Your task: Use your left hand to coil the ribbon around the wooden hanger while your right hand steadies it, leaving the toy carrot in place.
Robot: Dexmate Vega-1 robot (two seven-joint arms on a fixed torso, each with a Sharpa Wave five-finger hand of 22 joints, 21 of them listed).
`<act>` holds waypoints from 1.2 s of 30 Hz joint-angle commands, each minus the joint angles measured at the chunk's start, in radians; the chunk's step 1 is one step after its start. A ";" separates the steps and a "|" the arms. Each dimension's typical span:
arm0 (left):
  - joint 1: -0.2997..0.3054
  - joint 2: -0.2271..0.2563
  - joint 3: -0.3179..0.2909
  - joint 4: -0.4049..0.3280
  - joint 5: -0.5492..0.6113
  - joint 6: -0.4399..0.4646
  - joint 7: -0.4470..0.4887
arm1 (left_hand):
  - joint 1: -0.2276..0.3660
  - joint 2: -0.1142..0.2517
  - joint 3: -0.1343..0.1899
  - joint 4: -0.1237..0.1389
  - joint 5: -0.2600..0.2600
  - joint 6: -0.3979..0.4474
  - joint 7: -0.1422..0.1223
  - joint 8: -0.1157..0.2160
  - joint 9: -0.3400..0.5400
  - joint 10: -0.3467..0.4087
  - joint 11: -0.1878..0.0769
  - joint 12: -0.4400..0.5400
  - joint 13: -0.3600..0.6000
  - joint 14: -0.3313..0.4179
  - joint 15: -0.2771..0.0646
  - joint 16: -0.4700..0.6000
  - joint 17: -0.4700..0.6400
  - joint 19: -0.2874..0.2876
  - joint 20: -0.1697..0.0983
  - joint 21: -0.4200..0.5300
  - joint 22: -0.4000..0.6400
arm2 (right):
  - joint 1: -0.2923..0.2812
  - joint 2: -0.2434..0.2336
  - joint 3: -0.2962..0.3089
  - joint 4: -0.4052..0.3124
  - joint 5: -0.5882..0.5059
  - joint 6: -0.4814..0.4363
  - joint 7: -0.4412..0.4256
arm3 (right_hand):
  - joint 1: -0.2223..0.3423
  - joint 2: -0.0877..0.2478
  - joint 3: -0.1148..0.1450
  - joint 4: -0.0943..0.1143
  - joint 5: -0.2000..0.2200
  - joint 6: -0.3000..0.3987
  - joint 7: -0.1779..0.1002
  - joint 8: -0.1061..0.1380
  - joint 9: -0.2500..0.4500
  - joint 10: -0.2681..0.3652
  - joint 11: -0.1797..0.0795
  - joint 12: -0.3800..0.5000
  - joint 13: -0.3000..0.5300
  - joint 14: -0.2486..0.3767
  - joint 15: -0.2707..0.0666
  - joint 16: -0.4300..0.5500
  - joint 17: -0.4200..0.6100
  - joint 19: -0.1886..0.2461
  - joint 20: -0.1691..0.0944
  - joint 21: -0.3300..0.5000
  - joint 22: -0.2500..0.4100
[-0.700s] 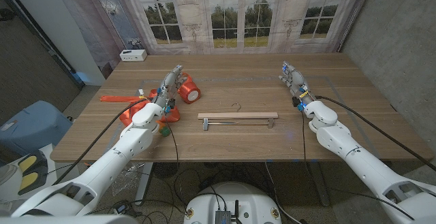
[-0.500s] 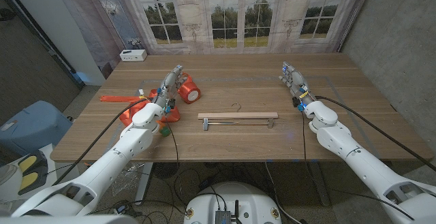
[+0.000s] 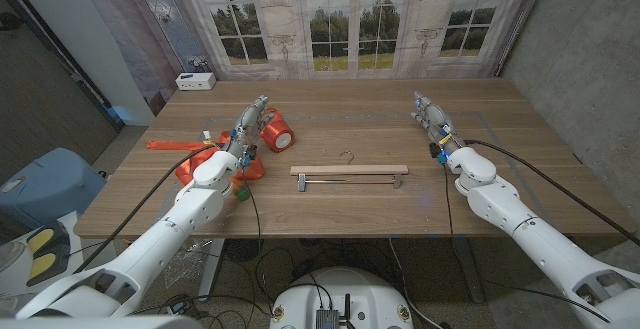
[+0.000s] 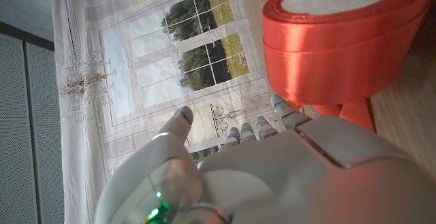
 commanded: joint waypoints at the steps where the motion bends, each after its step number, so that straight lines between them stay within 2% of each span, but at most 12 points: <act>1: -0.003 0.002 0.004 -0.001 0.004 0.004 -0.004 | 0.006 -0.005 -0.001 -0.008 0.003 0.000 0.002 0.007 0.002 0.001 0.004 0.008 0.004 -0.007 0.001 0.007 0.002 0.003 0.010 -0.005 0.003 | -0.042 -0.083 -0.012 -0.163 -0.092 -0.140 -0.119 | 0.014 -0.001 0.008 0.004 0.002 0.012 -0.004 0.007 0.005 0.017 -0.003 0.010 0.006 0.010 0.016 0.008 0.004 0.000 0.030 0.002 0.003; 10: 0.003 0.005 0.007 -0.017 0.008 0.009 0.002 | 0.007 -0.006 -0.001 -0.011 0.002 0.005 0.003 0.008 0.002 0.002 0.004 0.007 0.005 -0.006 0.000 0.007 0.002 0.004 0.010 -0.007 0.003 | -0.078 -0.139 -0.012 -0.277 -0.145 -0.246 -0.185 | 0.019 0.006 0.012 0.004 0.001 0.025 -0.016 0.010 0.006 0.040 -0.001 0.016 0.007 0.036 0.018 0.016 0.006 0.007 0.042 0.006 0.004; 24: 0.020 0.014 0.008 -0.046 0.006 0.018 0.004 | 0.007 -0.005 -0.002 -0.014 0.002 0.007 0.004 0.008 0.002 0.003 0.003 0.007 0.005 -0.006 0.002 0.007 0.003 0.006 0.010 -0.010 0.003 | -0.120 -0.213 -0.020 -0.440 -0.231 -0.425 -0.266 | 0.027 0.012 0.018 0.002 -0.001 0.031 -0.026 0.010 0.006 0.045 -0.003 0.016 0.007 0.037 0.015 0.014 0.006 0.004 0.052 0.006 0.005; 34: 0.024 0.015 0.010 -0.047 0.004 0.015 -0.004 | 0.007 -0.005 -0.003 -0.016 0.001 0.009 0.006 0.008 0.002 0.005 0.005 0.008 0.005 -0.005 0.002 0.007 0.003 0.007 0.011 -0.013 0.003 | -0.129 -0.247 -0.043 -0.567 -0.309 -0.594 -0.327 | 0.042 0.028 0.030 0.001 -0.001 0.048 -0.034 0.014 0.007 0.053 -0.012 0.017 0.008 0.042 0.005 0.014 0.006 0.007 0.048 0.007 0.005; 36: 0.024 0.017 0.011 -0.048 0.003 0.017 -0.009 | 0.007 -0.005 -0.003 -0.017 0.001 0.009 0.005 0.008 0.002 0.004 0.005 0.007 0.005 -0.005 0.003 0.007 0.003 0.007 0.011 -0.013 0.003 | -0.124 -0.254 -0.056 -0.602 -0.333 -0.657 -0.342 | 0.047 0.032 0.035 0.000 -0.001 0.055 -0.035 0.016 0.007 0.058 -0.017 0.018 0.008 0.044 0.003 0.014 0.006 0.009 0.047 0.008 0.005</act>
